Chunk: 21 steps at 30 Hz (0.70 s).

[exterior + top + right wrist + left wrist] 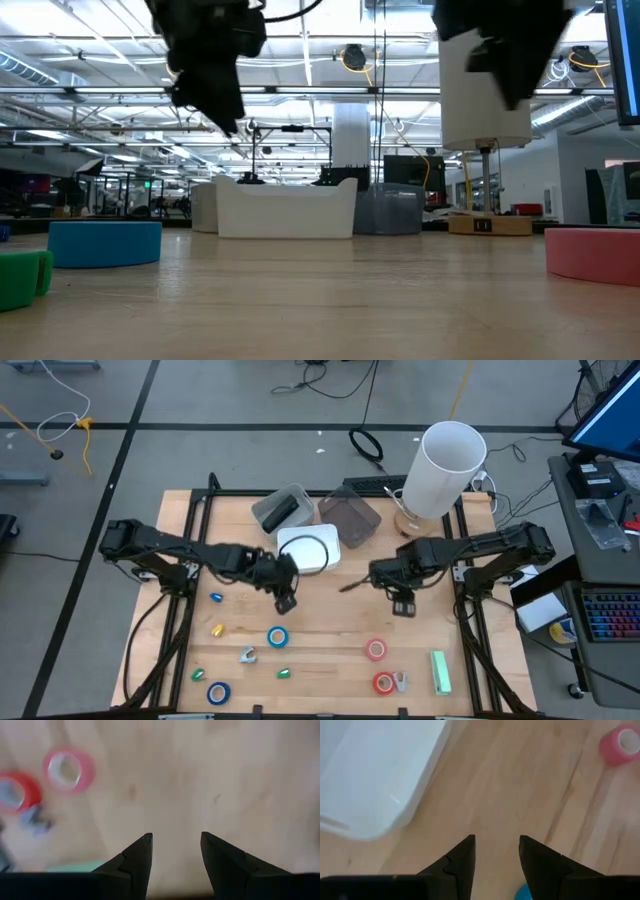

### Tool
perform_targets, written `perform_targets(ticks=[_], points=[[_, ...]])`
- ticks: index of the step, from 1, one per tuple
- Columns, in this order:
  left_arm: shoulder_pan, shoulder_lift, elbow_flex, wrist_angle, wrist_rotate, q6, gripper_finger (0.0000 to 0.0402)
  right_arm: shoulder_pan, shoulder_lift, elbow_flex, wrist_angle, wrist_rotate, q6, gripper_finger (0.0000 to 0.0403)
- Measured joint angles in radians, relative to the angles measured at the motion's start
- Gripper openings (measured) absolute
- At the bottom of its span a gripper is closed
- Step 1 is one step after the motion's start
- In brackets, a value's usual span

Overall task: Pick and place Stapler, Stapler remover, tape
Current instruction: Put the large light blue stapler into the gray bin

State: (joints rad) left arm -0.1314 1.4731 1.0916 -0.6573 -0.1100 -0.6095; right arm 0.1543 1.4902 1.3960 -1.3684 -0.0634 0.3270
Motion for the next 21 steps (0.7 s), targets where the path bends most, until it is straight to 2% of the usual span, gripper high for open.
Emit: perform_targets(ticks=[6, 9, 16, 21], points=[[-0.100, 0.000, -0.002, 0.006, -0.170, -0.105, 0.0149, 0.108, 0.000, 0.000, -0.140, -0.154, 0.251, 0.0160], [-0.114, 0.000, -0.002, 0.017, -0.220, -0.111, 0.0149, 0.180, -0.008, 0.000, -0.159, -0.177, 0.405, 0.0160], [-0.083, 0.000, -0.002, 0.047, -0.241, -0.046, 0.0149, 0.345, -0.046, 0.000, -0.164, -0.176, 0.769, 0.0166], [-0.056, 0.000, -0.002, 0.090, -0.231, 0.006, 0.0149, 0.466, -0.064, 0.000, -0.150, -0.174, 1.012, 0.0193]])
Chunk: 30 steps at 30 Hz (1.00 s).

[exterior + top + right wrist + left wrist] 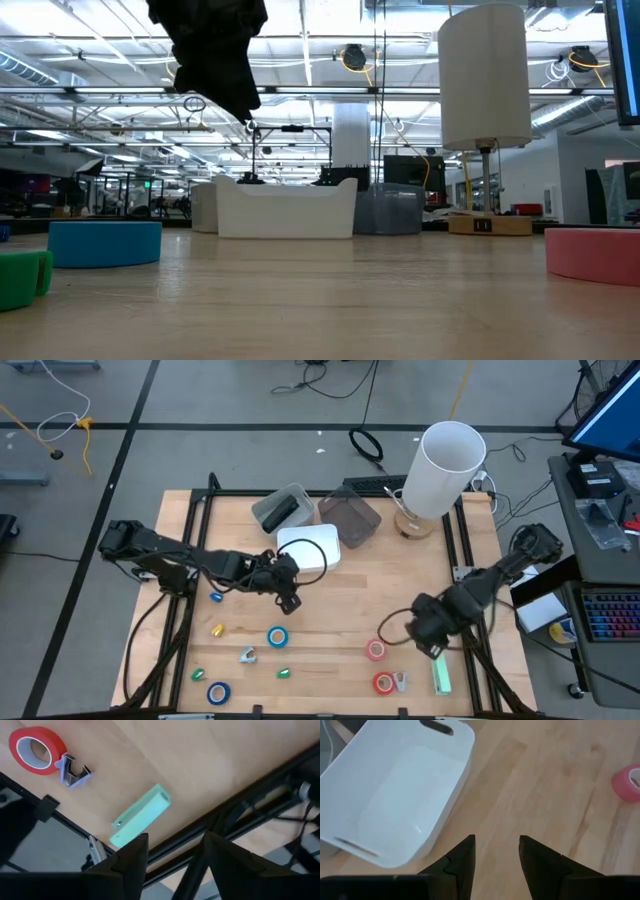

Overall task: Pick and place Stapler, Stapler remover, tape
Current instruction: Put the large light blue stapler into the gray bin

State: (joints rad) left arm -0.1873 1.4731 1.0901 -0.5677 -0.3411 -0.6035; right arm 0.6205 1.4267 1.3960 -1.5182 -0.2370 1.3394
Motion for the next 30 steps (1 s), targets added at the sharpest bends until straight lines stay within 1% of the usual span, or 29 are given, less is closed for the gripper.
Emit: perform_targets(ticks=[8, 13, 17, 21, 26, 30], points=[[0.004, 0.000, 0.000, -0.004, -0.001, 0.032, 0.0150, 0.169, 0.000, 0.000, 0.080, 0.001, 0.295, 0.0254], [0.016, 0.000, 0.000, -0.004, -0.001, 0.083, 0.0150, 0.245, 0.000, -0.022, 0.206, 0.002, 0.534, 0.0277], [0.032, 0.000, 0.000, -0.004, 0.002, 0.133, 0.0150, 0.290, 0.000, -0.109, 0.391, 0.002, 0.723, 0.0283], [0.047, 0.000, 0.000, -0.004, 0.045, 0.185, 0.0150, 0.308, 0.000, -0.235, 0.603, 0.000, 0.863, 0.0282], [0.060, 0.000, 0.000, -0.004, 0.064, 0.237, 0.0150, 0.311, 0.000, -0.391, 0.804, -0.003, 0.967, 0.0282], [0.069, 0.000, 0.000, -0.004, 0.079, 0.238, 0.0150, 0.311, 0.000, -0.485, 0.947, -0.016, 1.021, 0.0281]])
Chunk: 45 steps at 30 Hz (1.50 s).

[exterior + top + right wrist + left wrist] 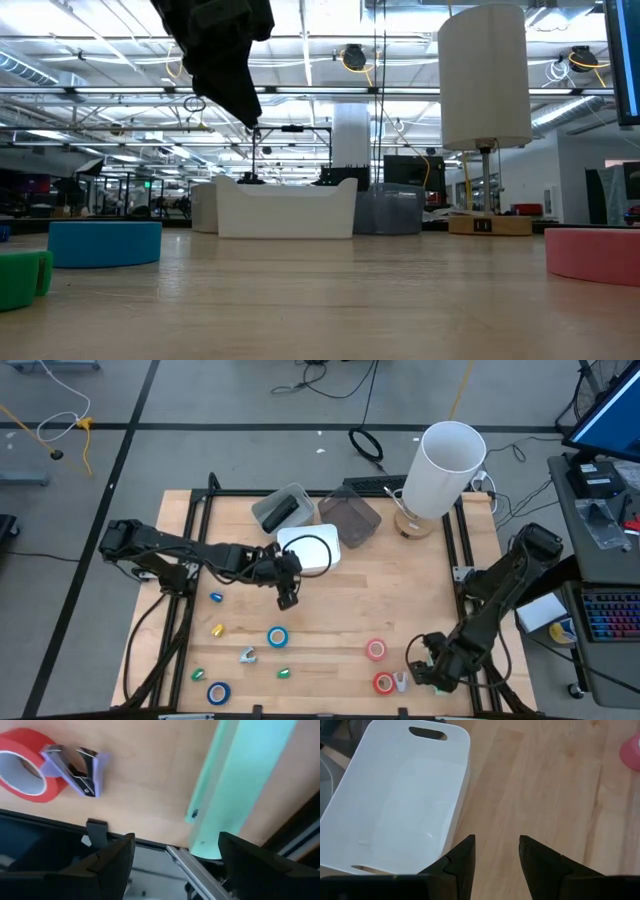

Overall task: Pick and place Stapler, Stapler remover, tape
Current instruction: Put the large light blue stapler into the gray bin

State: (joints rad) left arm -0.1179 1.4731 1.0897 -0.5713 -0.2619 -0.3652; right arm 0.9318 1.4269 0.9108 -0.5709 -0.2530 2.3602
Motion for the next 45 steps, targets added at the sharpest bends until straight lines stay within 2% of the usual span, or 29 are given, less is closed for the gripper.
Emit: perform_targets(ticks=[5, 15, 19, 24, 33, 45], points=[[0.000, 0.000, 0.000, 0.000, 0.000, 0.000, 0.0149, 0.006, 0.000, -0.037, 0.087, -0.087, 0.023, 0.0281], [0.007, 0.000, 0.000, 0.065, -0.006, 0.022, 0.0150, 0.036, -0.069, -0.037, 0.058, -0.091, 0.063, 0.0272], [0.008, 0.000, 0.000, 0.071, -0.009, 0.024, 0.0150, 0.039, -0.066, -0.037, 0.014, -0.083, 0.062, 0.0266], [0.007, 0.000, 0.000, 0.071, -0.008, 0.023, 0.0150, 0.034, -0.038, -0.037, 0.022, 0.023, 0.037, 0.0267], [0.007, 0.000, 0.000, 0.071, -0.008, 0.027, 0.0150, 0.035, -0.011, -0.037, 0.014, 0.014, 0.036, 0.0253], [0.007, 0.000, 0.000, 0.072, -0.007, 0.031, 0.0150, 0.037, -0.011, -0.037, 0.105, 0.013, 0.052, 0.0229]])
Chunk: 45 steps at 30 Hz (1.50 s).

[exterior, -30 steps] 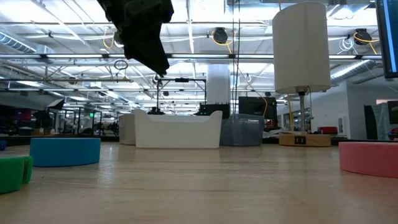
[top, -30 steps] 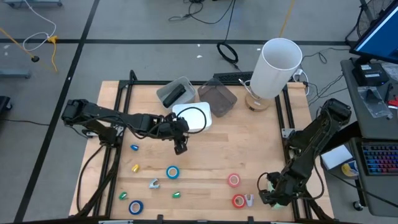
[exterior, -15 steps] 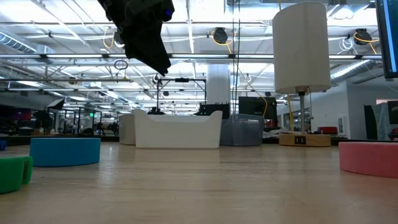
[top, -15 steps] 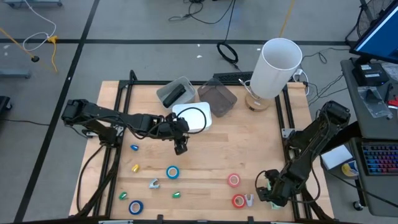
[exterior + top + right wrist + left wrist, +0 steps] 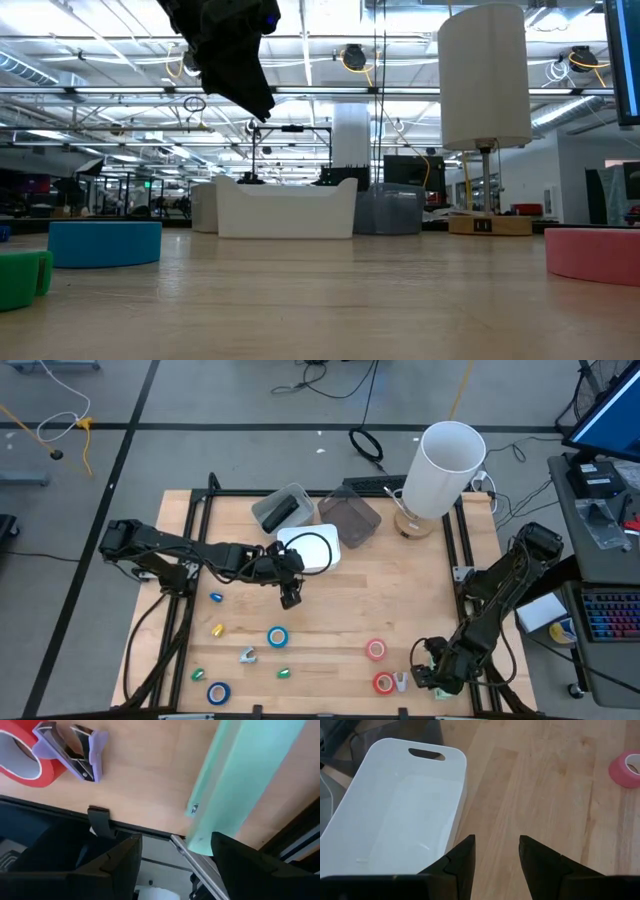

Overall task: Pick and place Stapler, Stapler remover, tape
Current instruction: Put the large light blue stapler into the gray bin

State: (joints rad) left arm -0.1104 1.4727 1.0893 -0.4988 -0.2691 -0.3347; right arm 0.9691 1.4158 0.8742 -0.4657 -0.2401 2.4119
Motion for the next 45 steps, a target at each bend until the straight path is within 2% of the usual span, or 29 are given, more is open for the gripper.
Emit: perform_targets(ticks=[11, 16, 24, 45], points=[[0.000, 0.000, 0.000, 0.001, 0.002, 0.000, 0.0150, 0.017, -0.058, 0.000, -0.016, -0.002, 0.014, 0.0196], [0.000, 0.000, 0.000, 0.001, 0.002, 0.000, 0.0150, 0.042, -0.061, 0.000, -0.035, -0.064, 0.023, 0.0184], [0.000, 0.000, 0.000, 0.002, -0.001, 0.000, 0.0150, 0.040, -0.057, 0.000, -0.054, 0.025, 0.005, 0.0184], [0.000, 0.000, 0.000, 0.002, -0.001, 0.019, 0.0150, 0.039, -0.023, 0.000, -0.091, 0.004, -0.017, 0.0180]])
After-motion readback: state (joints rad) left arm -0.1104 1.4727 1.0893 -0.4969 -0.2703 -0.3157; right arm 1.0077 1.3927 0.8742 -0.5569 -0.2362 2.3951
